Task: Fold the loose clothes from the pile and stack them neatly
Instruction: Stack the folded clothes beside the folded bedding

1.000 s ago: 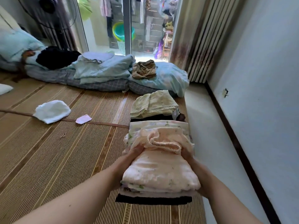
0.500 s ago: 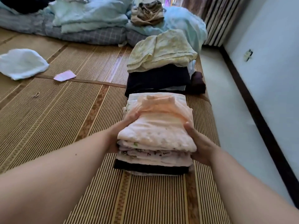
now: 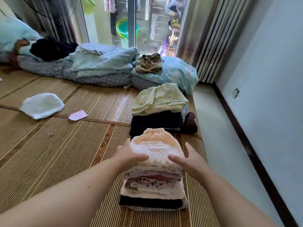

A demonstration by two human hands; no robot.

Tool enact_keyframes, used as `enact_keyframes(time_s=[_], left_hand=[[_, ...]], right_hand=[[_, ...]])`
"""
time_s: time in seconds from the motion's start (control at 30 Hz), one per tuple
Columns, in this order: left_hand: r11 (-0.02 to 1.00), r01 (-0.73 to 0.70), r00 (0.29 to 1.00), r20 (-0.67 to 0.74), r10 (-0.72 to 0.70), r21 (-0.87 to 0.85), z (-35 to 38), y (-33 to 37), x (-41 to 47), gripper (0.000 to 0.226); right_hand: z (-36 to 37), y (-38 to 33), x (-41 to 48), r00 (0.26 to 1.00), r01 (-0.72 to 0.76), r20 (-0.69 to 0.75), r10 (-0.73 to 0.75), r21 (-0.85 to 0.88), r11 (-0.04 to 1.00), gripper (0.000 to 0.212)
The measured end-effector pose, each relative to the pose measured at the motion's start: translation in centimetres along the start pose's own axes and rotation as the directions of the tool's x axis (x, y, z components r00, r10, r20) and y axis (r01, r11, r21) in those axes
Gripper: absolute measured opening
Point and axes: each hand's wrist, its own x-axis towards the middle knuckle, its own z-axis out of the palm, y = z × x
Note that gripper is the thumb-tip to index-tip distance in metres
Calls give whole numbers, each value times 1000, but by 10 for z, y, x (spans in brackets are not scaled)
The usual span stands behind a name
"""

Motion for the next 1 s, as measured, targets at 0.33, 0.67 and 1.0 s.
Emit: enact_keyframes(time_s=[0.33,0.67,1.0], left_hand=[[887,-238,970,149,194,396,-5,27,-37,102],[774,-331,935,80,344,539,18,3,-41,93],[727,-370,913,82,400,578,-2,43,-107,87]], right_hand=[[18,-51,-21,993,92,114,-21,-660,746,94],[44,-22,-28,984,60,-81,-156,-677,734,94],[20,-71,-88,977,109,-49,-206,-716,689,94]])
